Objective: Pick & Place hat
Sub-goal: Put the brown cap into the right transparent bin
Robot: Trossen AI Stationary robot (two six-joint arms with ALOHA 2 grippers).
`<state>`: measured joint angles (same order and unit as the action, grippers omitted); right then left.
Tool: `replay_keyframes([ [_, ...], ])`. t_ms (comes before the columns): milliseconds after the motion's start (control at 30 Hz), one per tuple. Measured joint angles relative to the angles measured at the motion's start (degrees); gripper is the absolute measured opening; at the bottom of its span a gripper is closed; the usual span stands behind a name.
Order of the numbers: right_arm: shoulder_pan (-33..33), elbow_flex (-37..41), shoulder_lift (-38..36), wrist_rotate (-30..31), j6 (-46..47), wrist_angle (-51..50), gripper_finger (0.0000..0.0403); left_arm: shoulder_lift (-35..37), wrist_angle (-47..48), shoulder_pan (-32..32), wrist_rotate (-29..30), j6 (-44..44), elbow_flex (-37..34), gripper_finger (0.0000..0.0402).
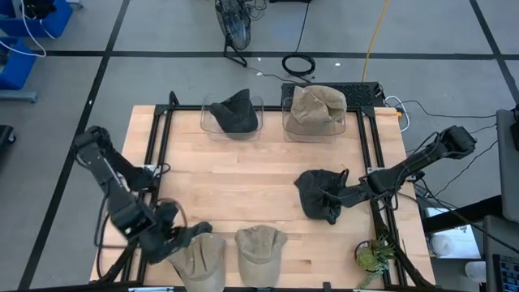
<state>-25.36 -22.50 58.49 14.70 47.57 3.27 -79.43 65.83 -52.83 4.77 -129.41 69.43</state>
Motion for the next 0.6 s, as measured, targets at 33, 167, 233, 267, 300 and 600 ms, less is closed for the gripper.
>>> replay_keyframes([
  [33, 0.0, 0.0, -0.2, 0.0, -0.3, 0.4, 0.0000, -0.5, -0.1, -1.3, -1.3, -1.0, 0.0, 0.0223],
  [167, 0.2, 0.0, -0.4, 0.0, -0.7, 2.1, 0.0000, -2.3, -0.7, -4.1, -4.9, -1.6, 0.0, 0.0223],
  [233, 0.2, 0.0, -0.5, 0.1, -0.4, 3.4, 0.0000, -2.9, -1.4, -4.7, -5.5, -0.5, -0.7, 0.0223],
  [267, 0.2, 0.0, -0.5, 0.1, -0.4, 3.4, 0.0000, -3.0, -2.0, -5.0, -5.5, -0.1, -1.6, 0.0223],
  [300, 0.2, 0.0, -0.5, 0.1, -0.2, 3.5, 0.0000, -3.0, -3.0, -5.3, -5.6, 0.3, -2.7, 0.0223],
  [600, 0.2, 0.0, -0.5, 0.8, 5.8, 7.0, 0.0000, -2.3, -32.7, -7.6, -6.4, 7.6, -18.2, 0.0223],
])
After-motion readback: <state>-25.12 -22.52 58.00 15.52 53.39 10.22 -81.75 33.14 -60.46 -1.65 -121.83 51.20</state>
